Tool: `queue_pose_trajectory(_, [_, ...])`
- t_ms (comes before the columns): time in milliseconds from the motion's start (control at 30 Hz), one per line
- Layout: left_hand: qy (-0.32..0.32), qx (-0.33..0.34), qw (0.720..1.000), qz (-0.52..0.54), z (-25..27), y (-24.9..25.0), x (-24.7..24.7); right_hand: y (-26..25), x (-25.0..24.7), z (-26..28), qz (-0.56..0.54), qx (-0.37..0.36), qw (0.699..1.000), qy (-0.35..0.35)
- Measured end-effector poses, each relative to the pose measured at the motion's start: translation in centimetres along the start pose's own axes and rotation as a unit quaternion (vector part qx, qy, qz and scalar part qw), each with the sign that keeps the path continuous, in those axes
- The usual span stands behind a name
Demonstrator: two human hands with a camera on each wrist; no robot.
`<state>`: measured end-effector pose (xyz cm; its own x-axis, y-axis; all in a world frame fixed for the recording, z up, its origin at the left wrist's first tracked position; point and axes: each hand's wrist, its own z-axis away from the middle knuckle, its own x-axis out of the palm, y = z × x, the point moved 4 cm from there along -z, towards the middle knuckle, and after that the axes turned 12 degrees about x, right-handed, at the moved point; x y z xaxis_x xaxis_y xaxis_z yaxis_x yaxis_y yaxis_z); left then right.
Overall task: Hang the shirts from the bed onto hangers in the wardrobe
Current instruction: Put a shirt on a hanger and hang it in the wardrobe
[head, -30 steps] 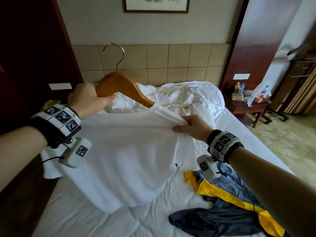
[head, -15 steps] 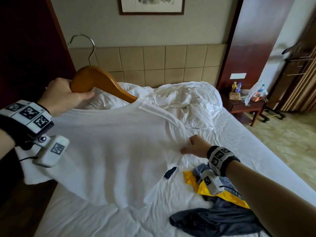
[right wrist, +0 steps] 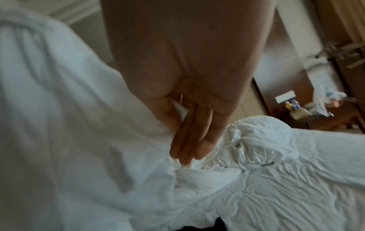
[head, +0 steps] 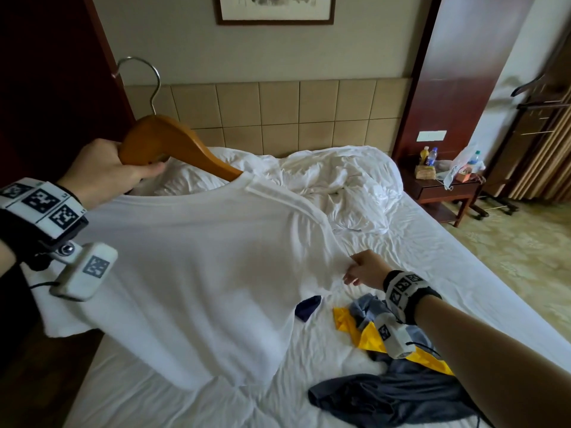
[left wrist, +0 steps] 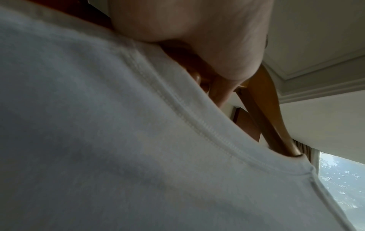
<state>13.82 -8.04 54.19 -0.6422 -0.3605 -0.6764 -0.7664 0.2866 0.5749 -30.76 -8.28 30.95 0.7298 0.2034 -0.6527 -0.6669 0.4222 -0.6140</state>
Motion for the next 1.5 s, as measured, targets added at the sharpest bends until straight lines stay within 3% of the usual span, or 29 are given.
queue_pose_trajectory(100, [-0.008,-0.012,1.000,-0.003,0.2,-0.5,0.5,0.2,-0.8,0.0,-0.181,0.038,0.982,0.041])
queue_pose_trajectory(267, [-0.006,-0.016,1.000,-0.006,-0.1,-0.9,0.9,0.9,0.1,0.8,-0.338,0.106,0.935,-0.026])
queue_pose_trajectory(533, [-0.011,-0.016,1.000,-0.003,-0.1,-0.9,1.4,1.7,0.5,0.1,-0.295,0.123,0.948,0.002])
queue_pose_trajectory(767, [-0.018,-0.021,0.999,-0.026,0.5,-0.6,1.7,1.9,1.2,0.2,-0.393,0.141,0.909,-0.020])
queue_pose_trajectory(900, [-0.017,-0.019,0.999,-0.027,0.7,-0.2,2.0,1.8,1.2,0.2,-0.433,0.151,0.889,0.011])
queue_pose_trajectory(1100, [-0.013,-0.016,0.999,-0.031,0.9,0.4,1.8,1.9,1.2,-0.1,-0.382,0.146,0.912,0.045])
queue_pose_trajectory(1500, [-0.027,-0.029,0.999,-0.029,0.9,0.1,2.3,1.6,2.4,0.4,-0.526,0.188,0.829,-0.038])
